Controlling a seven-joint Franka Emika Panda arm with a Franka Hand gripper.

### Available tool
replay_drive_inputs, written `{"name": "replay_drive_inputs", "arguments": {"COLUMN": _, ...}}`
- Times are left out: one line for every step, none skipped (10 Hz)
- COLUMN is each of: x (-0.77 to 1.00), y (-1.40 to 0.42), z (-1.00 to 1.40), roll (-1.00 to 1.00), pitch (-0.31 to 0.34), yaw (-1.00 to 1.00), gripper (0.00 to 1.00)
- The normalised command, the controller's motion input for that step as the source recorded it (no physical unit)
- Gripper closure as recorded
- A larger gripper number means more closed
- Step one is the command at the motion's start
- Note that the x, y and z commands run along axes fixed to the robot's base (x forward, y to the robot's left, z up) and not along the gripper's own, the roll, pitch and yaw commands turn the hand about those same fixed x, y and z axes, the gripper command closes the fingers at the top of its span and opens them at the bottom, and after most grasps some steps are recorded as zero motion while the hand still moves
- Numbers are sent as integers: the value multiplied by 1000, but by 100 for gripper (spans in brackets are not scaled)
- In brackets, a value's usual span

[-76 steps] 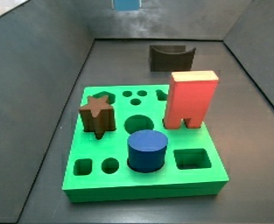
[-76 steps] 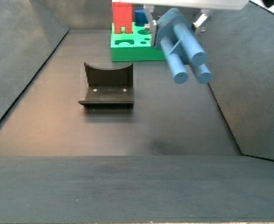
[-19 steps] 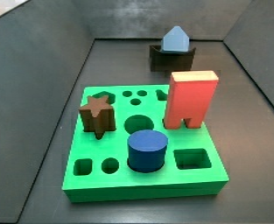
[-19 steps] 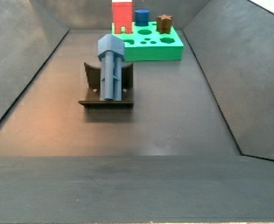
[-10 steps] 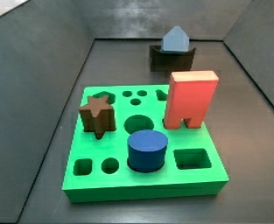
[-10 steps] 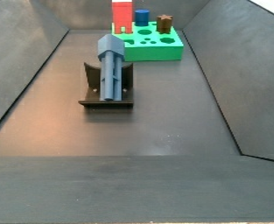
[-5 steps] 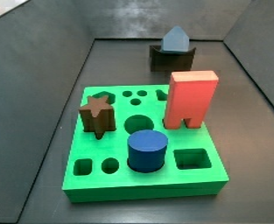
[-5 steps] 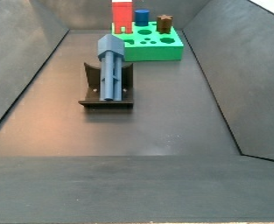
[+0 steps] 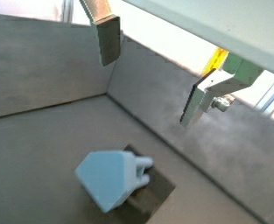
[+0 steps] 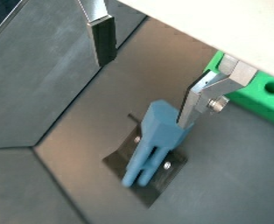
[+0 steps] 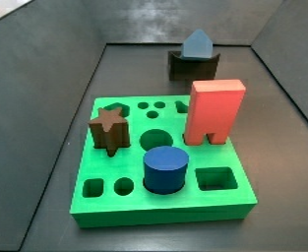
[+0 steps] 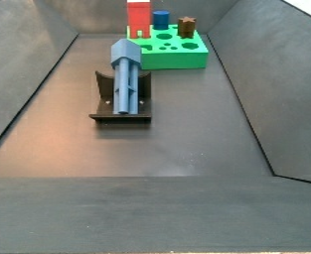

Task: Pick up the 3 prong object. Move up. Rotate the 3 prong object. Place the 3 prong object on the fixture. Regrasp the 3 prong object. Move to above the board. Insert the 3 prong object.
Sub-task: Regrasp the 3 prong object.

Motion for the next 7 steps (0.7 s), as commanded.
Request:
{"name": "replay_drive_inputs", "arguments": {"x": 216, "y": -54, "z": -25, "roll": 1000, "pitch": 202, "yaw": 114, "gripper": 0}}
{"name": "replay_drive_inputs", "arguments": {"x": 240, "y": -58, "z": -26, "roll": 1000, "pitch": 213, "yaw": 127, "gripper": 0}}
{"name": "replay_drive_inputs", "arguments": {"x": 304, "y": -58, "z": -23, "roll": 1000, "pitch": 240, "yaw": 174, "gripper": 0}}
{"name": "replay_drive_inputs", "arguments": {"x": 333, "y": -61, "z": -21, "roll": 1000, "pitch": 251, "yaw": 199, "gripper": 0}}
{"name": "replay_drive_inputs", "arguments": {"x": 399, "y": -65, "z": -25, "roll": 1000, "pitch": 269, "yaw": 262, "gripper": 0}}
{"name": "replay_drive_inputs", "arguments": {"x": 457, "y": -67, "z": -25, "roll": 916, "pitch": 256, "yaw": 296, "gripper": 0}}
{"name": "replay_drive_inputs", "arguments": {"x": 542, "y": -73, "z": -27, "roll": 720, "pitch": 196, "yaw": 311, "gripper": 0}}
